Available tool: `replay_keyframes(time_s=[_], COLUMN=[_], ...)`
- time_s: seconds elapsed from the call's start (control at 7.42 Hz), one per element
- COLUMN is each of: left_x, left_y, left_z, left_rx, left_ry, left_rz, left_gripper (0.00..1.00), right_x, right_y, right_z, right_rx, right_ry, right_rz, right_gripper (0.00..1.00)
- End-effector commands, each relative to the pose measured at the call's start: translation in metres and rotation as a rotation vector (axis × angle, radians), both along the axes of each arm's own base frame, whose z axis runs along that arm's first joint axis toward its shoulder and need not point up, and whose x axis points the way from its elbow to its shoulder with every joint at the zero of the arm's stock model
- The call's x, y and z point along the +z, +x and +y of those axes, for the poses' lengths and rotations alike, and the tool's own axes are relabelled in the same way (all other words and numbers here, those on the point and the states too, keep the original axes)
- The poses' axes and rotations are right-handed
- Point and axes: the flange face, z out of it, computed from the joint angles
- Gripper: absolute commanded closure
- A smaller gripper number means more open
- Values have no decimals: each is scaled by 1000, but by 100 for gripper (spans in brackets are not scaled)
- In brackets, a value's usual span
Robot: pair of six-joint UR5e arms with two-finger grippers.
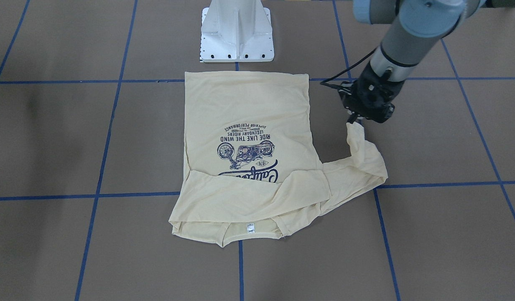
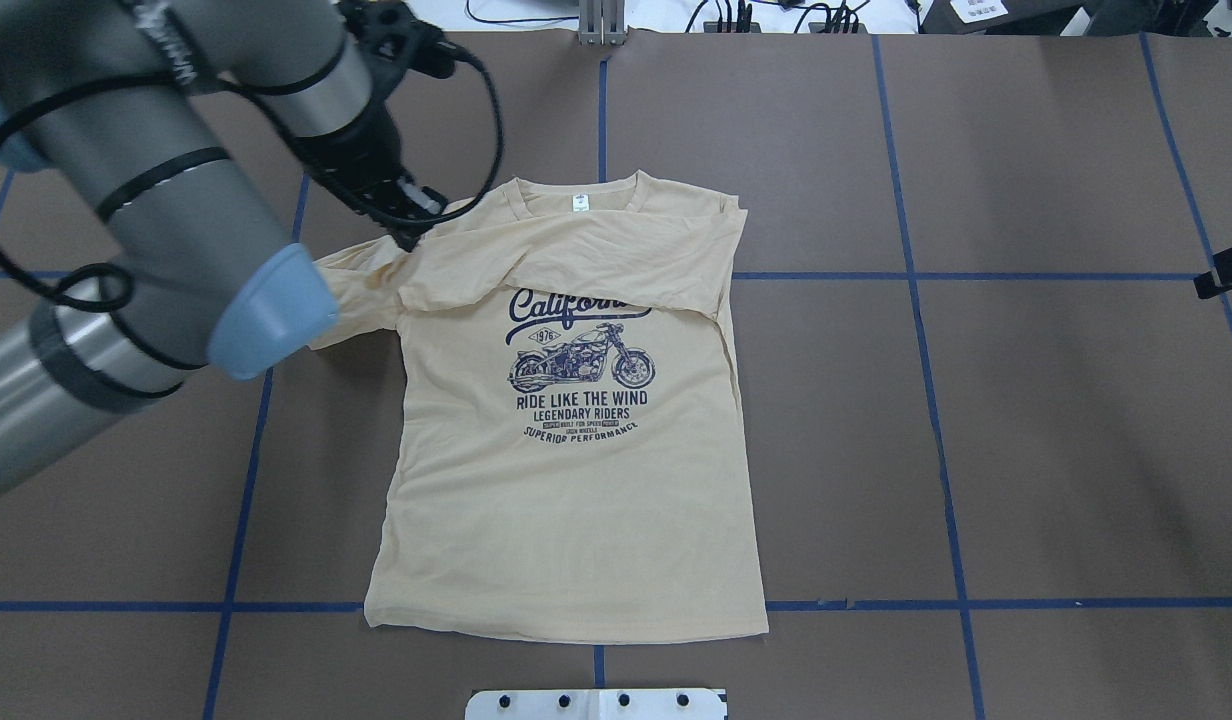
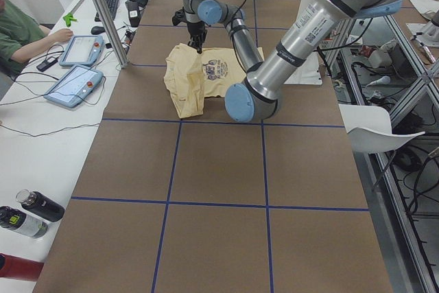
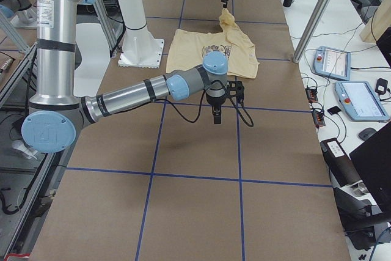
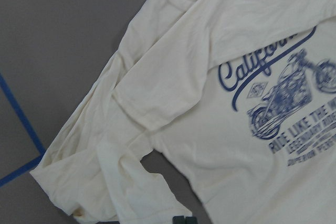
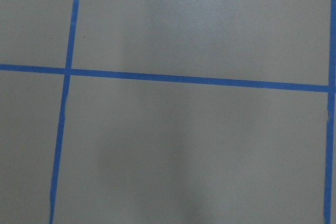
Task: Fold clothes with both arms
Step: 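Fold the held sleeve across the shirt front with the left gripper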
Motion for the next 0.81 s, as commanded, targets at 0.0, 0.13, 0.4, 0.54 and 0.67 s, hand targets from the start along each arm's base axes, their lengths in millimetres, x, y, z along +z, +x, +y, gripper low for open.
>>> replay_keyframes(time_s=[0.0, 0.13, 0.4, 0.54, 0.67], left_x=[-111, -109, -121, -129, -139], left_y=[125, 184, 246, 260, 267], left_z=[-18, -11, -4, 13, 25], left_rx=[-30, -55, -127, -176, -200], left_ry=[-144, -193, -259, -320, -359], left_rz=[-13, 34, 72, 93, 143], left_gripper=[100, 100, 100, 58, 30], right_x=[-1, -1, 0, -1, -1], right_y=[0, 0, -1, -1, -1], right_z=[-1, -1, -2, -2, -2], right_rx=[1, 2, 0, 5, 10], right_ry=[2, 1, -1, -5, -11], right_rz=[0, 0, 0, -1, -3], right_gripper=[0, 0, 0, 0, 0])
